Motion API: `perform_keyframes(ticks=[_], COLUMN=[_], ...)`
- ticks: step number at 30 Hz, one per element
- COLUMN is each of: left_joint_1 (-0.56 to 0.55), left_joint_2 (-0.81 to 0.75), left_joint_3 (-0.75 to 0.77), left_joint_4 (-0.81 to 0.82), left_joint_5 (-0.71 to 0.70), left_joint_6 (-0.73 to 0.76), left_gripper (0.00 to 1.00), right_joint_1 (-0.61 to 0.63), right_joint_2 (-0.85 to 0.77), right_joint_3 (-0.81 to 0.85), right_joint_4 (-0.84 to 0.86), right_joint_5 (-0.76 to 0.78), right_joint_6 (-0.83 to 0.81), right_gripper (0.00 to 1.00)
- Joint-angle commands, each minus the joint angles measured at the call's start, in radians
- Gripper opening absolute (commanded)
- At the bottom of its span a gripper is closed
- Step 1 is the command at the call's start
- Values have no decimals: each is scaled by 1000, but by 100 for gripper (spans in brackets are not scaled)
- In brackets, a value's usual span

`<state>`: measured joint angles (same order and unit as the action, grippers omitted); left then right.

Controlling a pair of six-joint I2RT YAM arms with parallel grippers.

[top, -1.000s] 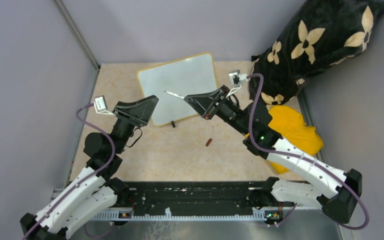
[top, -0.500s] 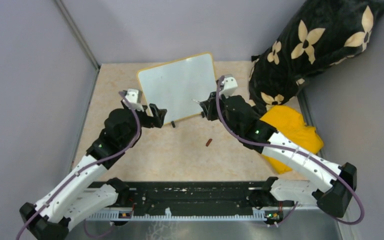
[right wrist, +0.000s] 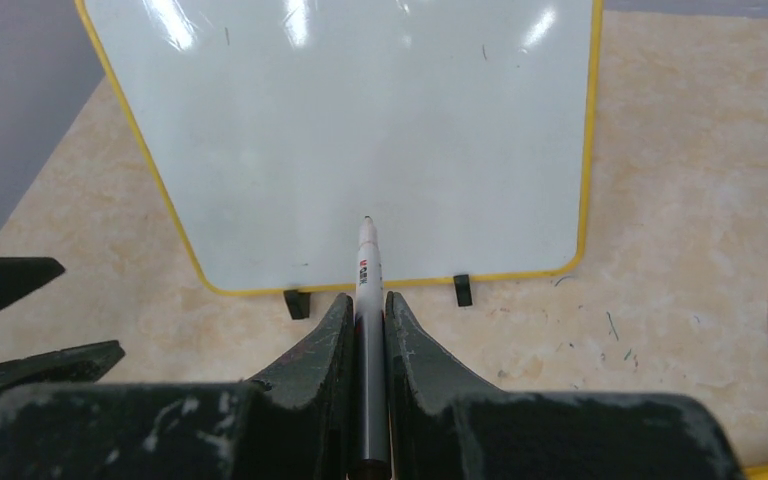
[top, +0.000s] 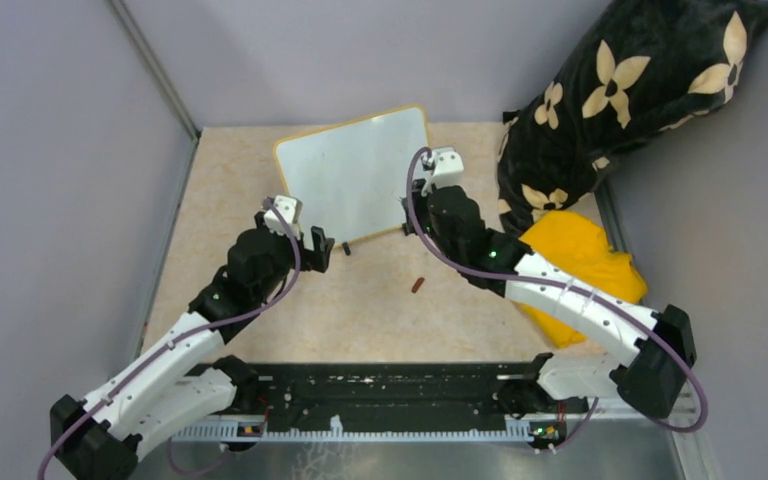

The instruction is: Write a sentence on the whiteboard

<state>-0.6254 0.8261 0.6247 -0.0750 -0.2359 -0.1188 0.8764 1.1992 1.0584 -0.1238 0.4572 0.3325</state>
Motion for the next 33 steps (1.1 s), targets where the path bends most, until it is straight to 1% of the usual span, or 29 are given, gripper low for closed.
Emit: perform_keyframes(ticks=[1,5,8,11,14,16,19,21,23,25,27,28,31,33], left_joint_1=[5,4,4,4,5,5,5,5,5,6,13,27,119,136], left_joint_2=[-56,-92,-101,-88,-67,-52,-27,4,48,94,137,158,212,243], left_joint_3=[-16,-41,-58,-54,-50,-38,-33,-26,-8,23,61,81,127,130], left_joint_4=[57,65,67,96,100,93,97,105,91,45,12,-4,-32,-27], left_joint_5=[-68,-130,-138,-143,-131,-110,-14,50,81,72,26,25,113,165], left_joint_6=[18,18,16,1,-25,-76,-156,-180,-191,-197,-206,-210,-246,-275], left_gripper=[94,94,95,95,95,95,94,94,94,94,95,95,94,93], right_joint_1=[9,7,8,8,8,9,13,20,26,34,43,44,45,45], right_joint_2=[66,86,103,124,122,116,110,102,92,89,96,99,99,85], right_joint_3=[32,31,42,59,58,50,40,25,3,-21,-28,-27,-33,-46], right_joint_4=[62,130,167,175,187,191,188,202,232,266,282,282,282,283], right_joint_5=[14,-69,-136,-161,-146,-127,-106,-105,-113,-114,-87,-78,-27,13], right_joint_6=[-23,-18,-13,-24,-35,-50,-80,-87,-97,-118,-132,-134,-129,-123], right_gripper=[0,0,0,0,0,0,0,0,0,0,0,0,0,0])
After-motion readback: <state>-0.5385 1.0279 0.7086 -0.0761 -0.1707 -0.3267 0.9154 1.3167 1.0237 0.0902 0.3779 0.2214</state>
